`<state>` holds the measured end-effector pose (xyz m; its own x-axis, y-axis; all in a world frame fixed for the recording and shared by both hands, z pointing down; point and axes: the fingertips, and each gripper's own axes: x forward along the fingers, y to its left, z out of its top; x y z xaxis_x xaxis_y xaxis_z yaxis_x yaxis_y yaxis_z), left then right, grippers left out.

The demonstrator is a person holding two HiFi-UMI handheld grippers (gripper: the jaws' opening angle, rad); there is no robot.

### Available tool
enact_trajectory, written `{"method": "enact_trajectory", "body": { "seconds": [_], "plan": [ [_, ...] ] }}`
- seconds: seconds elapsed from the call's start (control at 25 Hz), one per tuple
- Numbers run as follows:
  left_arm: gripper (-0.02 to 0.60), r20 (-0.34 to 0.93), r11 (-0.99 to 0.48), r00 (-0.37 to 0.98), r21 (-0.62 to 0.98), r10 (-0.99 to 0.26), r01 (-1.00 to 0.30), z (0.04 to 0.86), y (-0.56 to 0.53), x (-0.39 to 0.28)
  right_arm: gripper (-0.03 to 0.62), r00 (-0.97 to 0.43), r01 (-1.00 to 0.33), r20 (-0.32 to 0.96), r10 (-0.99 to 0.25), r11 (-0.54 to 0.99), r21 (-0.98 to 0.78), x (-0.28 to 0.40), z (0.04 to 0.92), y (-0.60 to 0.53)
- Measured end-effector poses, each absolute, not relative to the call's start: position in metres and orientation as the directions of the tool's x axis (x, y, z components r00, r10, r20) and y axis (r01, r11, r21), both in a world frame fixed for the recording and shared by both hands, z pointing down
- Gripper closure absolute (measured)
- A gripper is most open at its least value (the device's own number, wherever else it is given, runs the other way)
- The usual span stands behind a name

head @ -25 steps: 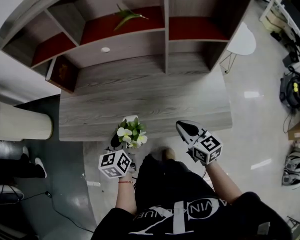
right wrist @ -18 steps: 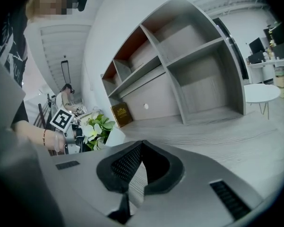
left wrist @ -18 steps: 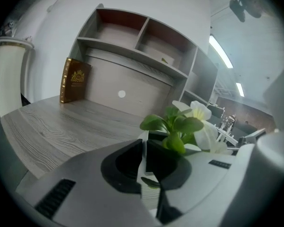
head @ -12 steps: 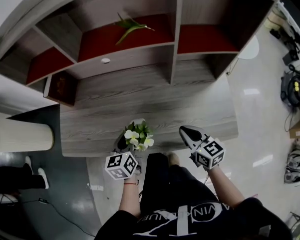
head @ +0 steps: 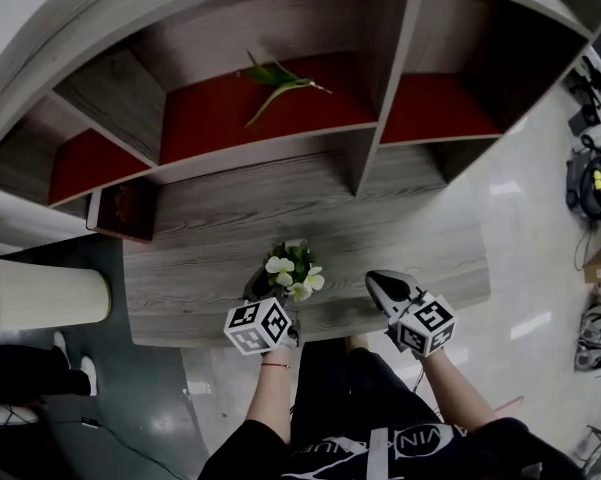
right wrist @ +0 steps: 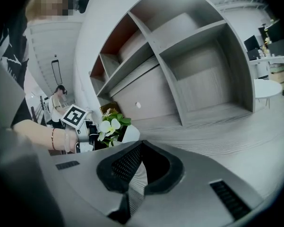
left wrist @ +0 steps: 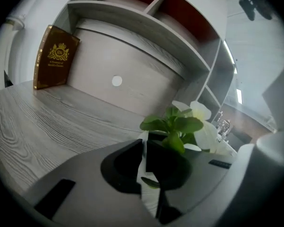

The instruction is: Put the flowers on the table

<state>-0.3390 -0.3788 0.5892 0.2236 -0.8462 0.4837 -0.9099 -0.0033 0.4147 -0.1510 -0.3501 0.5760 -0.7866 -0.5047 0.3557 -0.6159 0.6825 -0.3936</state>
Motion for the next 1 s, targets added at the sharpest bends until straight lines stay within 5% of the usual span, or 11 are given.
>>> {"method": "enact_trajectory", "body": {
  "seconds": [1.0],
  "plan": [
    [0.541,0.550,0.026,0.292,0.496,-0.782,-0.868,0.603,-0.497,-0.282,0.583,-0.740,-0.672,0.341,-0.580,0.615,-0.412,-0.132,0.584,-0.386]
  ]
}}
